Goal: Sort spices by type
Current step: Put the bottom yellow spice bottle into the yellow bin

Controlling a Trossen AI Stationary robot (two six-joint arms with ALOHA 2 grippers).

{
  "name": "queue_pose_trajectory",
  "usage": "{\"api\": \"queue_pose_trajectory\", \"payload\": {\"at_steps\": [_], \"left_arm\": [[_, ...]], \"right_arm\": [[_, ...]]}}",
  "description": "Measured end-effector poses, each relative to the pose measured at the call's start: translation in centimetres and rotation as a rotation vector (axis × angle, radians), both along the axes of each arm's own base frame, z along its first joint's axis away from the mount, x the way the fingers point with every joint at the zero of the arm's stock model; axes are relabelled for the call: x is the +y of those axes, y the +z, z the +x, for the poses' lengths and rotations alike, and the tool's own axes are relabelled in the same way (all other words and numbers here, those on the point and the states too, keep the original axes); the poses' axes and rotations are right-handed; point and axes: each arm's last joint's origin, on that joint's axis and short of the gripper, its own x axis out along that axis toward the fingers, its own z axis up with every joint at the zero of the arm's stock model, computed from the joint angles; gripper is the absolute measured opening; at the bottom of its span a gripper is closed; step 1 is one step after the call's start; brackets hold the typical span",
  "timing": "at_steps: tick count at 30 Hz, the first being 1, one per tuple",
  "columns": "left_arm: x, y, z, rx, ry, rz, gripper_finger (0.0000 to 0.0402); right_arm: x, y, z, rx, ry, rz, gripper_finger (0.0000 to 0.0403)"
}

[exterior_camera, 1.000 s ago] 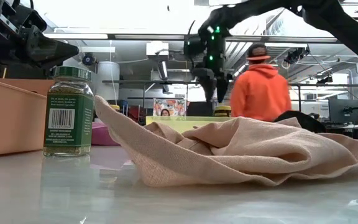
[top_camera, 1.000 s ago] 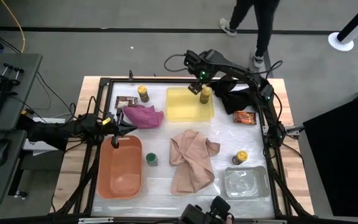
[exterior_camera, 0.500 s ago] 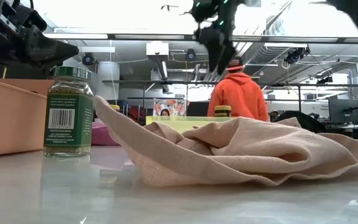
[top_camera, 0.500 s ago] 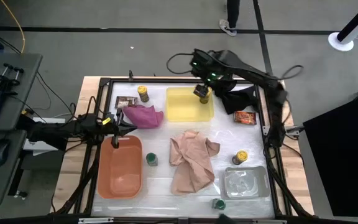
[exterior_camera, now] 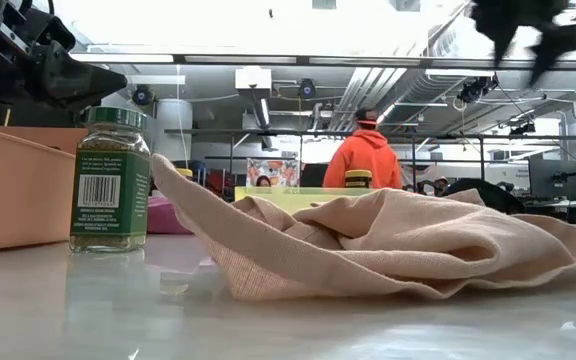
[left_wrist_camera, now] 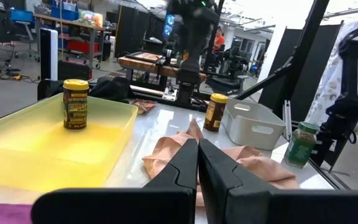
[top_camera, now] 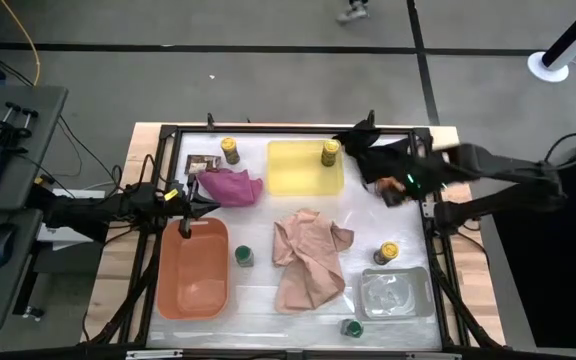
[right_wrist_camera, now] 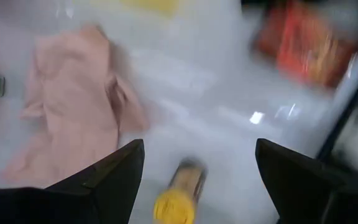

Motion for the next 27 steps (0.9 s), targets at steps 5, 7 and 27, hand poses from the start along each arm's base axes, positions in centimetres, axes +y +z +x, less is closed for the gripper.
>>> {"api": "queue_pose_trajectory", "payload": {"at_steps": [5, 7, 27], "left_arm": [[0.0, 0.0, 0.0, 0.000, 0.000, 0.000, 0.0000], [0.0, 0.0, 0.0, 0.000, 0.000, 0.000, 0.0000], [0.0, 0.0, 0.0, 0.000, 0.000, 0.000, 0.0000]], "right_arm": [[3.2, -2.2, -0.8, 0.008, -0.103, 0.111, 0.0302], [4.1, -2.9, -0.1, 0.043, -0.116, 0.119, 0.0302], [9.0, -7.4, 6.1, 0.350, -0.109, 0.176, 0.0302]]}}
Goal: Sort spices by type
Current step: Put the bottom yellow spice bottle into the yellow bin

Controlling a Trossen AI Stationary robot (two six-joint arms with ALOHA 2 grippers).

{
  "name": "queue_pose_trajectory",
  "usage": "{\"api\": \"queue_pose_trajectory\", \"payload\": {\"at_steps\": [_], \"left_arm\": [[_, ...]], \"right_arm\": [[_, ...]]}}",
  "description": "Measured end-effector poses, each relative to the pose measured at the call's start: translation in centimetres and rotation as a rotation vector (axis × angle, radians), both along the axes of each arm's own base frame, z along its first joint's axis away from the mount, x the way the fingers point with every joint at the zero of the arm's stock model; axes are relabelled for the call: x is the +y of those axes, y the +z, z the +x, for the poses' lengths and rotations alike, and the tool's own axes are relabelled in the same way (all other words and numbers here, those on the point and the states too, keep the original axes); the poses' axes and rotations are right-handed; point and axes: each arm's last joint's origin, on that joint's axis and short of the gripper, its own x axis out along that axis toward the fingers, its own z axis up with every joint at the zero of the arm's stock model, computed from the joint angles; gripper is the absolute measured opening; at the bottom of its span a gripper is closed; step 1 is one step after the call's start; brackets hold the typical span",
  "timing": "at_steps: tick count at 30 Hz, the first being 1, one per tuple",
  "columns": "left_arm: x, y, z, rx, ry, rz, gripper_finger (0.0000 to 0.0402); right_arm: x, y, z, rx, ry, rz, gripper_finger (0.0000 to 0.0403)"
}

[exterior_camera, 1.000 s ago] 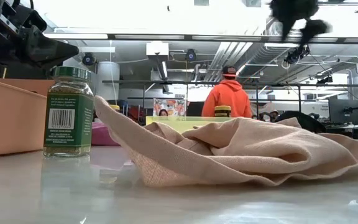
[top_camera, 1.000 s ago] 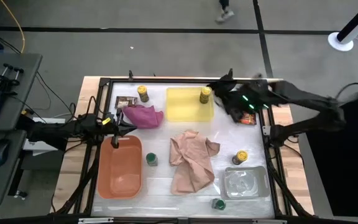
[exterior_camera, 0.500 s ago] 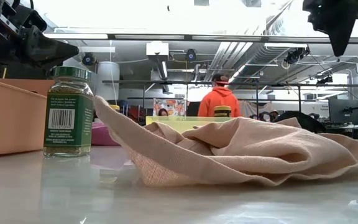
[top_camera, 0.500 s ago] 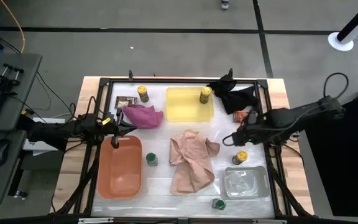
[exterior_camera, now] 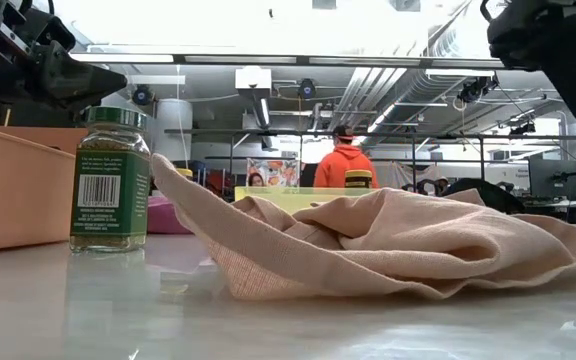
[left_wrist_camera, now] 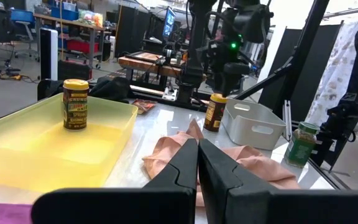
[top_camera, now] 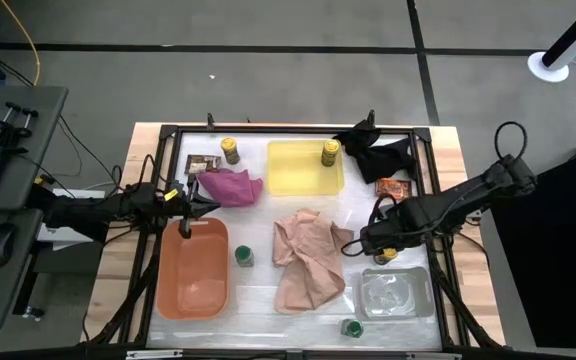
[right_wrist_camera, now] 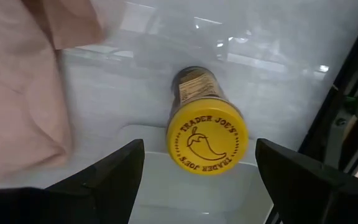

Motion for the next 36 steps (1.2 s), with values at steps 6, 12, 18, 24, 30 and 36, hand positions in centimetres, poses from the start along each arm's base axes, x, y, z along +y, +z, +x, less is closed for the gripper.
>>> {"api": "queue_pose_trajectory", "payload": {"at_steps": [6, 12, 18, 24, 30, 36], "left_arm": [[0.0, 0.0, 0.0, 0.000, 0.000, 0.000, 0.0000], [0.0, 0.0, 0.0, 0.000, 0.000, 0.000, 0.0000], [0.0, 0.0, 0.0, 0.000, 0.000, 0.000, 0.0000], [0.0, 0.0, 0.0, 0.000, 0.000, 0.000, 0.0000], [0.0, 0.0, 0.0, 0.000, 0.000, 0.000, 0.0000], [0.0, 0.0, 0.0, 0.000, 0.000, 0.000, 0.0000]], "right_arm": [[0.3, -1.0, 0.7, 0.051, 0.006, -0.023, 0.0302], [0.6, -2.3, 1.4, 0.102, 0.055, -0.043, 0.0302], [0.8, -3.2, 1.9, 0.146, 0.087, -0.041, 0.0302], [1.0, -4.0, 2.4, 0.176, 0.118, -0.048, 0.0302], [1.0, -4.4, 2.7, 0.167, 0.132, -0.050, 0.0263], [1.0, -3.7, 2.6, 0.156, 0.174, -0.038, 0.0222]]}}
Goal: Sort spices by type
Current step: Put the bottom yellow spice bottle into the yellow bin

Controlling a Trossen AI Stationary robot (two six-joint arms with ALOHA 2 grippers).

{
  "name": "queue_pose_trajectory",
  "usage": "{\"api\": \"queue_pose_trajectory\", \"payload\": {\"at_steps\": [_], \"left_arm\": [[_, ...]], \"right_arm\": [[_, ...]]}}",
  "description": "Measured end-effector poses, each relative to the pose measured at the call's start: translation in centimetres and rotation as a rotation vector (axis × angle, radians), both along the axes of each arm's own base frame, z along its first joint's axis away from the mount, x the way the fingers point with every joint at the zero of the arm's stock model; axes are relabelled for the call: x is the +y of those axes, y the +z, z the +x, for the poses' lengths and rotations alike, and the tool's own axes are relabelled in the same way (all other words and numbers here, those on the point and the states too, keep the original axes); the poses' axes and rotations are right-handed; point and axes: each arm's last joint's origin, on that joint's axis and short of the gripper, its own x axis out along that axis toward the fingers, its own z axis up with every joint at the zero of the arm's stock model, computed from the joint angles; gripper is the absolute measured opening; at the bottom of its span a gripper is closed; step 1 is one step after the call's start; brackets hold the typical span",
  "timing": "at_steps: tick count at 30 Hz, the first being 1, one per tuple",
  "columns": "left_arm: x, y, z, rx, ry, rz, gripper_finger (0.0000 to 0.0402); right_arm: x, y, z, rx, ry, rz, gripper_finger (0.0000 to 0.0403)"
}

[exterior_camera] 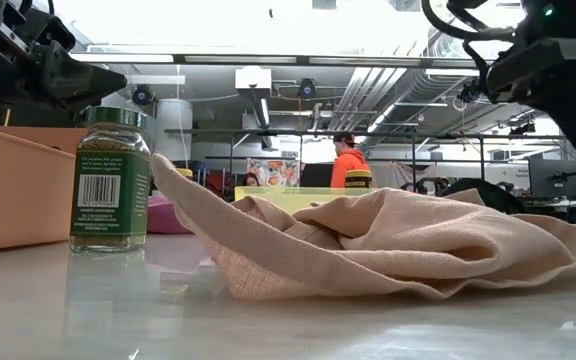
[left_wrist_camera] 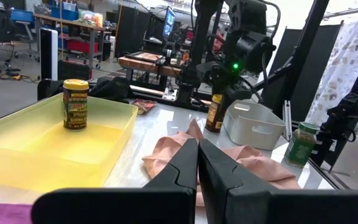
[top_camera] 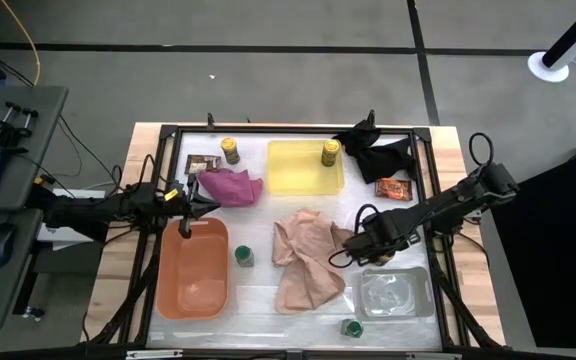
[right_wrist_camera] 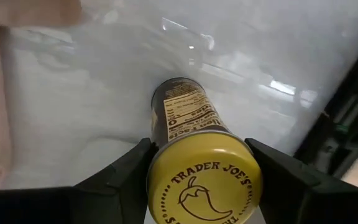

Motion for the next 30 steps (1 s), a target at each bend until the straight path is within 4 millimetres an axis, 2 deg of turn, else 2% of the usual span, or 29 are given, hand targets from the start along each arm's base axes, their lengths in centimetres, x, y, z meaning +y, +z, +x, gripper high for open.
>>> {"api": "queue_pose_trajectory", "payload": {"at_steps": [2, 6, 10, 13, 17, 22, 26, 30], "left_arm": [[0.0, 0.0, 0.0, 0.000, 0.000, 0.000, 0.0000], [0.0, 0.0, 0.0, 0.000, 0.000, 0.000, 0.0000], [0.0, 0.0, 0.0, 0.000, 0.000, 0.000, 0.0000], [0.0, 0.0, 0.0, 0.000, 0.000, 0.000, 0.0000], [0.0, 0.0, 0.0, 0.000, 0.000, 0.000, 0.0000], [0.0, 0.0, 0.0, 0.000, 0.000, 0.000, 0.0000], [0.0, 0.0, 0.0, 0.000, 0.000, 0.000, 0.0000], [0.0, 0.0, 0.0, 0.000, 0.000, 0.000, 0.0000]], "right_arm": [[-0.4, 1.7, -0.1, -0.017, 0.013, -0.013, 0.0222], [-2.8, 7.5, -0.7, -0.095, 0.033, -0.149, 0.0222], [-6.9, 13.2, 0.1, -0.378, 0.017, -0.324, 0.0222], [-11.0, 15.0, 2.5, -0.538, 0.071, -0.381, 0.0222], [-16.6, 14.3, 7.2, -0.651, 0.206, -0.411, 0.0222], [-22.6, 10.8, 12.7, -0.512, 0.368, -0.358, 0.0222], [-25.7, 8.9, 16.0, -0.375, 0.495, -0.310, 0.0222], [-27.7, 6.9, 17.9, -0.197, 0.578, -0.288, 0.0222]]}}
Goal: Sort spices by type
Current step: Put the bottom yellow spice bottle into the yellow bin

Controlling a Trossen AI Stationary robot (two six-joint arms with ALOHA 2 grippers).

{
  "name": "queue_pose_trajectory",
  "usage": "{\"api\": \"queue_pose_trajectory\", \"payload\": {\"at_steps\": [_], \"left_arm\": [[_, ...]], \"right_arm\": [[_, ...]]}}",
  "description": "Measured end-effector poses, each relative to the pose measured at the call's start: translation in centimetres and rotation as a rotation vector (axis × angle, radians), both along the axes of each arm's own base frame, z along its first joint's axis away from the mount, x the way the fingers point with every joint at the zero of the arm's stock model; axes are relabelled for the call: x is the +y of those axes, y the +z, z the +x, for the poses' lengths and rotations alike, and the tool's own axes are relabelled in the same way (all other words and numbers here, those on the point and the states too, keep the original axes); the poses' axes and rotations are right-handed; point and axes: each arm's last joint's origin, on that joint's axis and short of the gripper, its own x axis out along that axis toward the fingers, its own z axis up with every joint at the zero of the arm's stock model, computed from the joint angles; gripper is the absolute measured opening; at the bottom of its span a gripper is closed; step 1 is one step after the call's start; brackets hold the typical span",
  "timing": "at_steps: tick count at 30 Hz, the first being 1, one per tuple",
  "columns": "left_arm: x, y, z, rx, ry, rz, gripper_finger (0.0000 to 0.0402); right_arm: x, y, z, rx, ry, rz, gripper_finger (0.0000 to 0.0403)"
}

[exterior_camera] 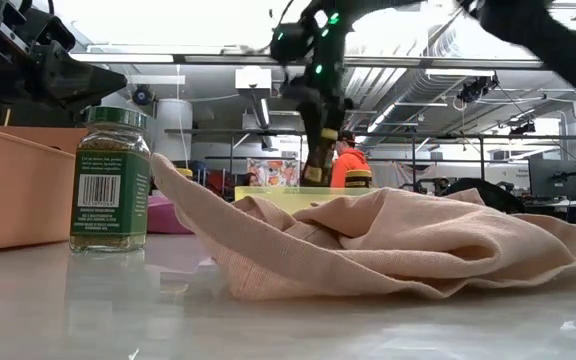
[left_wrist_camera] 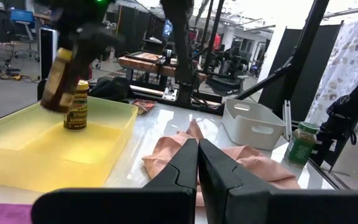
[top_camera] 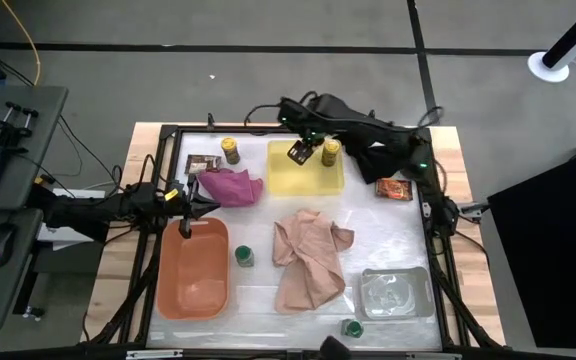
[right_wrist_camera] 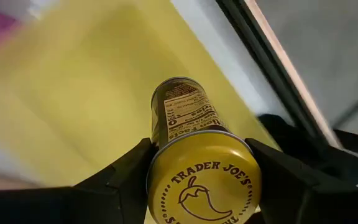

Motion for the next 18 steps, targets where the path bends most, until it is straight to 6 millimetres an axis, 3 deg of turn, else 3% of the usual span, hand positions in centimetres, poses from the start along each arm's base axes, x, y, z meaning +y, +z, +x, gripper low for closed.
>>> {"api": "queue_pose_trajectory", "payload": {"at_steps": [9, 18], "left_arm": [[0.0, 0.0, 0.0, 0.000, 0.000, 0.000, 0.0000], [0.0, 0.0, 0.0, 0.000, 0.000, 0.000, 0.0000]], "right_arm": [[-1.8, -6.1, -0.4, 0.172, 0.001, 0.077, 0.0222], [-2.1, -6.3, 0.4, 0.098, -0.016, 0.042, 0.0222]]}}
